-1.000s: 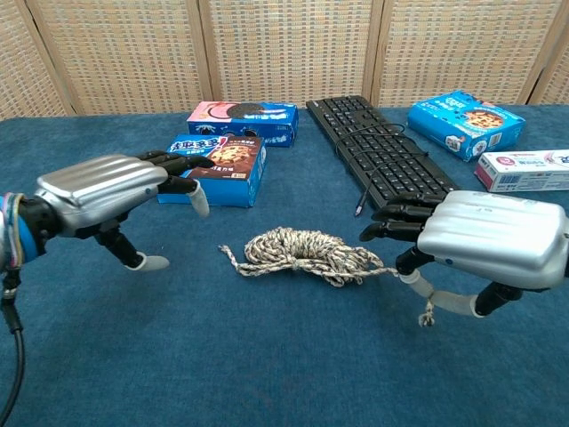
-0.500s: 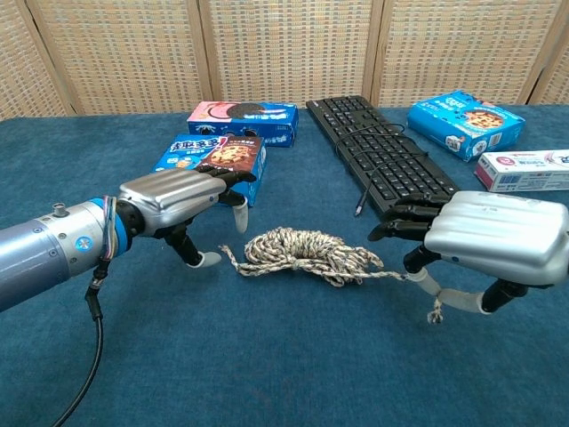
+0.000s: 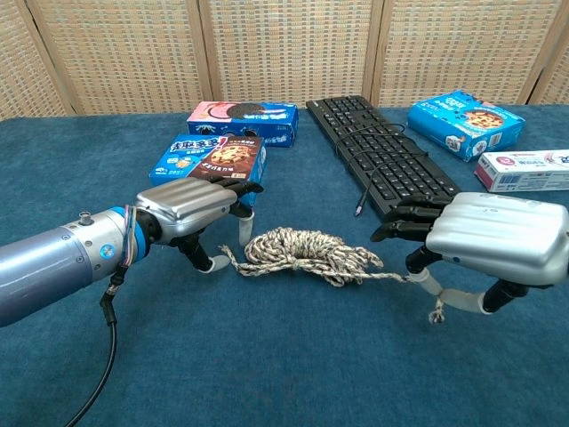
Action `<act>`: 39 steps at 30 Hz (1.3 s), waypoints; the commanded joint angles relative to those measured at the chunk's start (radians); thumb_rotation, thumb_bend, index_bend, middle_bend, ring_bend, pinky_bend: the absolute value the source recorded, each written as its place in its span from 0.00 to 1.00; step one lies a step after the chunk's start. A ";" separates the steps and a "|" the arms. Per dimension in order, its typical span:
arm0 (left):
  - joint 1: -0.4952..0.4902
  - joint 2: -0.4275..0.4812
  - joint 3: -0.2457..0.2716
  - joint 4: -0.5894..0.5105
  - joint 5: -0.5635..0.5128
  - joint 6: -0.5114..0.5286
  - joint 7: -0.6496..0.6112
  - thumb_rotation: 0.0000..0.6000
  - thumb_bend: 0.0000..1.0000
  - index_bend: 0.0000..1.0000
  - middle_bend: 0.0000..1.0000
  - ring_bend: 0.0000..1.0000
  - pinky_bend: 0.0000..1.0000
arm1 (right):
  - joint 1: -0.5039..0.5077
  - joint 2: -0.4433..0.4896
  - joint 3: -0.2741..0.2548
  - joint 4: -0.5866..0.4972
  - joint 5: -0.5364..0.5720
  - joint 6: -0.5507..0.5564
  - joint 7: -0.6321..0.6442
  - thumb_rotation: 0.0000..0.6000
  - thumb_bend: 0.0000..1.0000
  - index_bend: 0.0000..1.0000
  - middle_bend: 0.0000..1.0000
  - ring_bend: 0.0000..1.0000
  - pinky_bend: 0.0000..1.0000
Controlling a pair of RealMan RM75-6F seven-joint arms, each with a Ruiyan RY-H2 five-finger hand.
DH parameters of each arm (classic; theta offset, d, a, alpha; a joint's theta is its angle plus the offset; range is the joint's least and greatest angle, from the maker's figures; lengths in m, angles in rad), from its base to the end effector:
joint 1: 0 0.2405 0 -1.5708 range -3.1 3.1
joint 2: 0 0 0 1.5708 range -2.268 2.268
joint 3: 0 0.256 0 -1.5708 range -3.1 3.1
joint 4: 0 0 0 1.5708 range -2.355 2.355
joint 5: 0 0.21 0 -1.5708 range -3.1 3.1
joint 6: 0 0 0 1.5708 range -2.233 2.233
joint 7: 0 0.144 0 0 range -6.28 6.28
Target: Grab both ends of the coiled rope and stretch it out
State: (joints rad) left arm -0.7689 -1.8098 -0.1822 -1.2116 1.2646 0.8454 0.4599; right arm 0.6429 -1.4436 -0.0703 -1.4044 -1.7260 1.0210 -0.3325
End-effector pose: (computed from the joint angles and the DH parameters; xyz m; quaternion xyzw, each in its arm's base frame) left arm -0.1273 0.3330 -0.0970 -0.8164 -0.2867 -0.3263 0.3806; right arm -0.1950 -0.2723 -0.0133 0.8841 -0.1276 0.3051 0.3302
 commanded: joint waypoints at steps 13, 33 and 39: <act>-0.018 -0.016 0.009 0.044 -0.035 0.007 -0.017 1.00 0.37 0.48 0.00 0.00 0.00 | -0.002 0.003 -0.001 0.003 0.002 0.003 0.003 1.00 0.73 0.62 0.09 0.00 0.00; -0.039 -0.040 0.012 0.054 -0.096 0.015 0.042 1.00 0.37 0.49 0.00 0.00 0.00 | -0.005 0.003 -0.001 0.005 0.001 0.011 0.009 1.00 0.73 0.62 0.09 0.00 0.00; -0.045 -0.046 0.015 0.061 -0.109 0.013 0.046 1.00 0.37 0.50 0.00 0.00 0.00 | -0.006 0.004 -0.004 0.007 0.000 0.013 0.011 1.00 0.73 0.62 0.09 0.00 0.00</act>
State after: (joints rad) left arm -0.8132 -1.8555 -0.1676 -1.1508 1.1556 0.8582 0.5066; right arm 0.6368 -1.4394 -0.0739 -1.3973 -1.7263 1.0340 -0.3216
